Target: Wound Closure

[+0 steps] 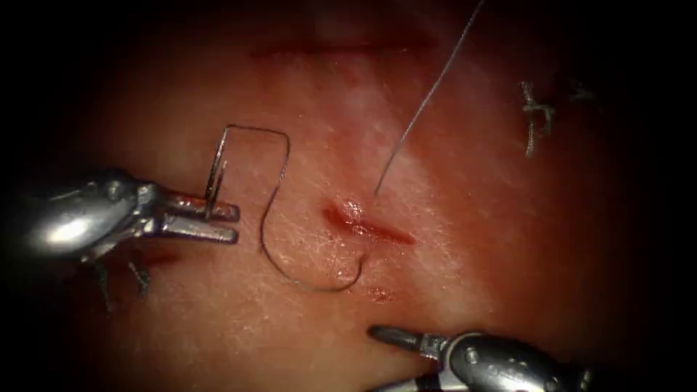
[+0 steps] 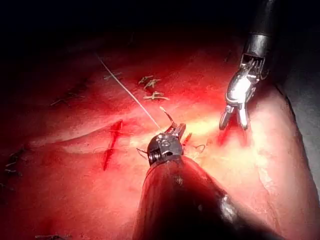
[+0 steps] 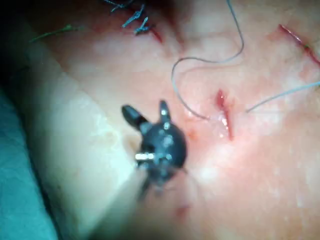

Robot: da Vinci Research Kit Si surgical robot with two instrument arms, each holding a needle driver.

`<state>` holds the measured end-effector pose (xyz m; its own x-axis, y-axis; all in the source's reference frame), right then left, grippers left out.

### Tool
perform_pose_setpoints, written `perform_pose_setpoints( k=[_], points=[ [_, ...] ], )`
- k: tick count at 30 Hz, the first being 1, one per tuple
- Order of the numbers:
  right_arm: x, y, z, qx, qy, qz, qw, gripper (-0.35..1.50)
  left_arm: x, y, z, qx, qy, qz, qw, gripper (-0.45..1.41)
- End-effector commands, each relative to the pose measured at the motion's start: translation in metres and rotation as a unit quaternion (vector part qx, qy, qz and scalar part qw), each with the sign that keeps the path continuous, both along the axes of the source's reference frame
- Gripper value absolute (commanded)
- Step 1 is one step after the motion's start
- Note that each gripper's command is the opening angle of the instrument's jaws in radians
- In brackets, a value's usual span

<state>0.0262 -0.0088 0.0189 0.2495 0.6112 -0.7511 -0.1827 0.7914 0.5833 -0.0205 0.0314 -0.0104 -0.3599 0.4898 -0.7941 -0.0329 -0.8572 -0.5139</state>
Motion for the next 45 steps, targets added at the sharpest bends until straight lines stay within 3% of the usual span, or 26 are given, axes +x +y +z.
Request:
perform_pose_setpoints(
  k=[1, 12, 20, 26, 28, 29, 30, 31, 38, 45],
  points=[
    [0.0001, 0.0003, 0.0013, -0.007, -0.008, 0.009, 1.000, 1.26, 0.0001, 0.0002, 0.0001, 0.001, 0.001, -0.003, 1.000, -0.45],
    [0.0015, 0.0036, 0.0051, -0.063, -0.043, 0.050, 0.996, 1.23, 0.0000, 0.0001, 0.0002, 0.007, 0.008, -0.015, 1.000, -0.45],
    [0.0042, 0.0039, 0.0070, -0.096, -0.044, 0.026, 0.994, 1.11, -0.0007, -0.0004, 0.0006, 0.007, 0.004, -0.011, 1.000, -0.45],
    [0.0056, 0.0040, 0.0085, -0.122, -0.065, 0.009, 0.990, 0.91, -0.0009, -0.0006, 0.0008, 0.007, 0.002, -0.009, 1.000, -0.45],
    [0.0058, 0.0037, 0.0092, -0.124, -0.074, 0.002, 0.990, 0.66, -0.0009, -0.0006, 0.0008, 0.007, 0.001, -0.008, 1.000, -0.45],
    [0.0058, 0.0037, 0.0094, -0.122, -0.072, -0.004, 0.990, 0.39, -0.0009, -0.0006, 0.0008, 0.007, 0.001, -0.008, 1.000, -0.45],
    [0.0057, 0.0036, 0.0096, -0.119, -0.070, -0.017, 0.990, -0.11, -0.0009, -0.0007, 0.0008, 0.007, 0.001, -0.008, 1.000, -0.45],
    [0.0056, 0.0036, 0.0098, -0.115, -0.064, -0.032, 0.991, -0.35, -0.0009, -0.0007, 0.0008, 0.007, 0.001, -0.008, 1.000, -0.45],
    [0.0040, 0.0023, 0.0087, -0.110, -0.046, -0.069, 0.991, -0.35, -0.0011, -0.0008, 0.0008, 0.007, 0.000, -0.006, 1.000, -0.45],
    [0.0024, -0.0006, 0.0059, -0.093, -0.042, -0.085, 0.991, -0.35, -0.0017, -0.0017, 0.0014, 0.006, -0.005, 0.000, 1.000, -0.45]
  ],
)
